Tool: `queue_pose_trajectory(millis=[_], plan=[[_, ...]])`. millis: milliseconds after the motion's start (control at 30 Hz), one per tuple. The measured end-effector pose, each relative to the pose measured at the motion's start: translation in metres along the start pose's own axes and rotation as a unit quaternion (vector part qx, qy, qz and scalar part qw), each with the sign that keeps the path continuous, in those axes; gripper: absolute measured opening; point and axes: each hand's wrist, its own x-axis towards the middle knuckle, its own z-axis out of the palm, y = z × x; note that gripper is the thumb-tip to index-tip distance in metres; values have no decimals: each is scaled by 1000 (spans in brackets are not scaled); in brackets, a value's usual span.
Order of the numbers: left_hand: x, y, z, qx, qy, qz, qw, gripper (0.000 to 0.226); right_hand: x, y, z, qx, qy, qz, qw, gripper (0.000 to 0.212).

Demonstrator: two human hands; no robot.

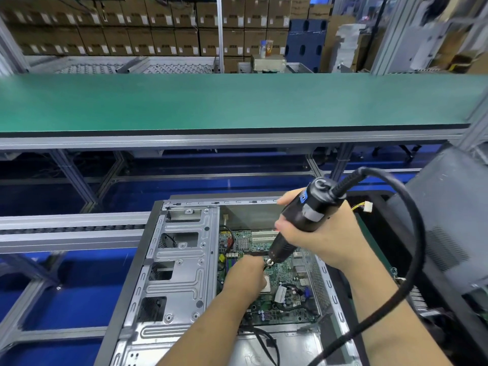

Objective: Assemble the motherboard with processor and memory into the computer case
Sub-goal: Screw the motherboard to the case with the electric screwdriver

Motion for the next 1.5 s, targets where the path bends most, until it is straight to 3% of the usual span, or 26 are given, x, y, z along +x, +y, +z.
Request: queue_pose_trajectory(millis=[100,367,700,800,867,1000,1133,1367,1500], plan=[[-2,2,1,-4,-13,7,1000,6,1,0,2,22,-75,4,997,22],[1,5,2,31,-6,23,999,14,3,-5,-9,-5,-72,21,997,21],[18,-2,3,-15,70,41,997,14,14,2,-12,-63,63,-12,996,20],[28,-8,-4,-157,85,22,984,40,33,9,-20,-111,119,-2,987,40],[34,-10,-13,-224,85,37,970,41,47,15,-25,-124,145,7,982,47],[47,-8,-28,-254,113,84,957,34,69,32,-31,-138,168,9,976,31],[61,5,-33,-301,93,122,941,48,79,46,-25,-152,186,17,971,30],[95,32,-34,-291,102,133,942,15,85,66,-18,-183,173,32,967,25],[100,32,-40,-278,89,136,947,16,85,72,-19,-195,184,45,962,22]])
